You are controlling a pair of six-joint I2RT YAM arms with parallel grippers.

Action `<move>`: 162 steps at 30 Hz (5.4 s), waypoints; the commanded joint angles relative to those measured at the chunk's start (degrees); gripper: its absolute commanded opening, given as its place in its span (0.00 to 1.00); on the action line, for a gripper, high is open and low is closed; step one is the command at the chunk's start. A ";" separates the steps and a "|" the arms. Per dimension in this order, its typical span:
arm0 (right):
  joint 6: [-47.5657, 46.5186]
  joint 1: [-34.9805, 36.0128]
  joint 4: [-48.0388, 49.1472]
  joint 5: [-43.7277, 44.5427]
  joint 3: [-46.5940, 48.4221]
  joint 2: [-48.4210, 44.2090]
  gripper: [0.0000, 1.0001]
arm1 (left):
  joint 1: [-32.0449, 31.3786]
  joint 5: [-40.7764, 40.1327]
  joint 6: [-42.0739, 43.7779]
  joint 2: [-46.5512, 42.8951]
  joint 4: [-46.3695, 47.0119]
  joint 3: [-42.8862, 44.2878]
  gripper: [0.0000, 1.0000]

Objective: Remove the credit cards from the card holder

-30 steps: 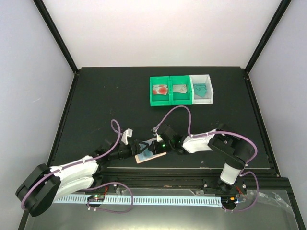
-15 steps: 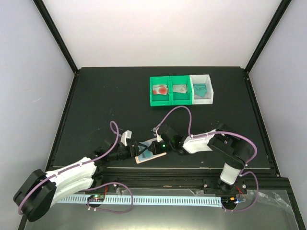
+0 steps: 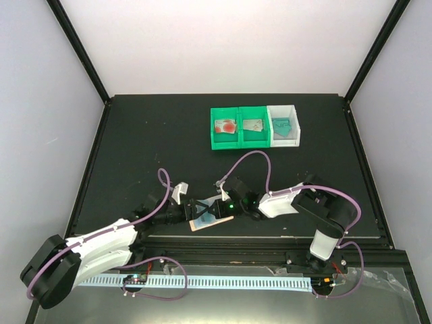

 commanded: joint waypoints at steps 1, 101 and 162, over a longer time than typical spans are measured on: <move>0.80 0.46 -0.84 -0.98 -2.02 -0.41 0.01 | 0.22 -0.31 2.30 -1.31 -2.41 2.86 0.72; 0.21 0.06 -12.58 6.60 -10.35 -13.98 0.13 | -4.77 -4.18 0.28 20.17 12.20 2.59 0.34; -2.17 0.00 -17.39 15.22 -2.92 -16.14 0.28 | -4.52 -3.37 2.61 20.06 8.61 3.95 0.33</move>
